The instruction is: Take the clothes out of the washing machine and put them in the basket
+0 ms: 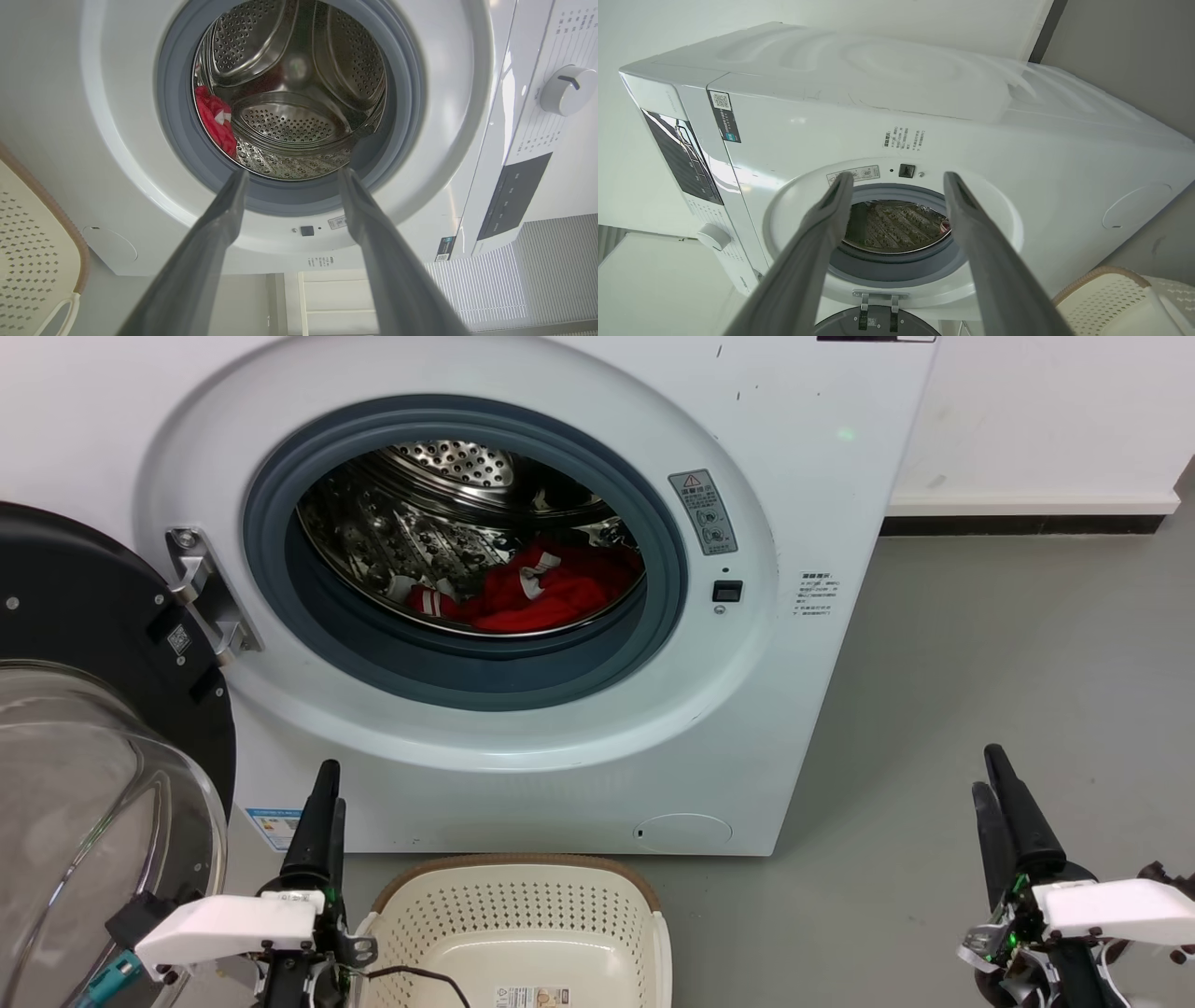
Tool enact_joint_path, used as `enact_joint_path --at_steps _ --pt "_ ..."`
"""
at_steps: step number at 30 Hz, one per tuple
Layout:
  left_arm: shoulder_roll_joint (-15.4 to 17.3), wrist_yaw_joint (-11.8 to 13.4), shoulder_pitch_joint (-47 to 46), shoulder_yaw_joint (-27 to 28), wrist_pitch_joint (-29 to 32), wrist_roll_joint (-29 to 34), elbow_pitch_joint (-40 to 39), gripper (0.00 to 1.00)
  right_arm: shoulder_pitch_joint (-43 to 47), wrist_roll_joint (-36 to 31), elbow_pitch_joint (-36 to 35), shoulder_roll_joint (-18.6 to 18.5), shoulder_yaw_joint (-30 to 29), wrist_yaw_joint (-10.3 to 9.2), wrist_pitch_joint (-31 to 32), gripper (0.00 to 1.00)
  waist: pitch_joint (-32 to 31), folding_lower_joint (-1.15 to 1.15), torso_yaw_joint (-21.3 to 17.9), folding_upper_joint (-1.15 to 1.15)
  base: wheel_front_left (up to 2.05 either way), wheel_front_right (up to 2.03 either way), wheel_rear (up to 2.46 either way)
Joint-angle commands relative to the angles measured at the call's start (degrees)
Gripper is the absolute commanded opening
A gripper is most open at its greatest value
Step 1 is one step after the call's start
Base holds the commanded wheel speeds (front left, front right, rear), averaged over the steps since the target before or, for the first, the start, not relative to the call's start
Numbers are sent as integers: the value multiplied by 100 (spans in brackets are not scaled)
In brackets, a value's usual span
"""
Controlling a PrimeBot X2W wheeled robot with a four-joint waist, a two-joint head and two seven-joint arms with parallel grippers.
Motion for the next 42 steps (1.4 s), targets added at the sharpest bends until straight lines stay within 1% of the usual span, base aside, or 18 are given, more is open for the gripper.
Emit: enact_joint_path --at_steps 1,9,19,23,31,42 --pt "17 -1 -177 12 -72 274 -173 100 -66 -294 -171 -17 32 0 -71 100 0 0 -5 0 0 0 0" --pt "15 -1 -207 34 -264 1157 -420 100 -19 -1415 -445 -17 41 0 -260 100 -5 0 -19 0 0 0 0" --pt "16 -1 -196 -108 -477 2337 -586 100 57 -2934 -685 -18 179 1 -476 100 -32 0 -4 0 0 0 0" --pt "16 -1 -153 -164 -558 2825 -611 100 113 -3426 -708 -18 216 1 -556 100 -50 0 -2 0 0 0 0" --pt "18 2 -124 -255 -710 3581 -540 100 159 -4057 -660 -18 241 1 -705 100 -64 0 -9 0 0 0 0" --pt "19 84 -155 -382 -898 4603 -449 100 141 -4882 -528 -18 281 1 -894 100 -71 0 0 0 0 0 0"
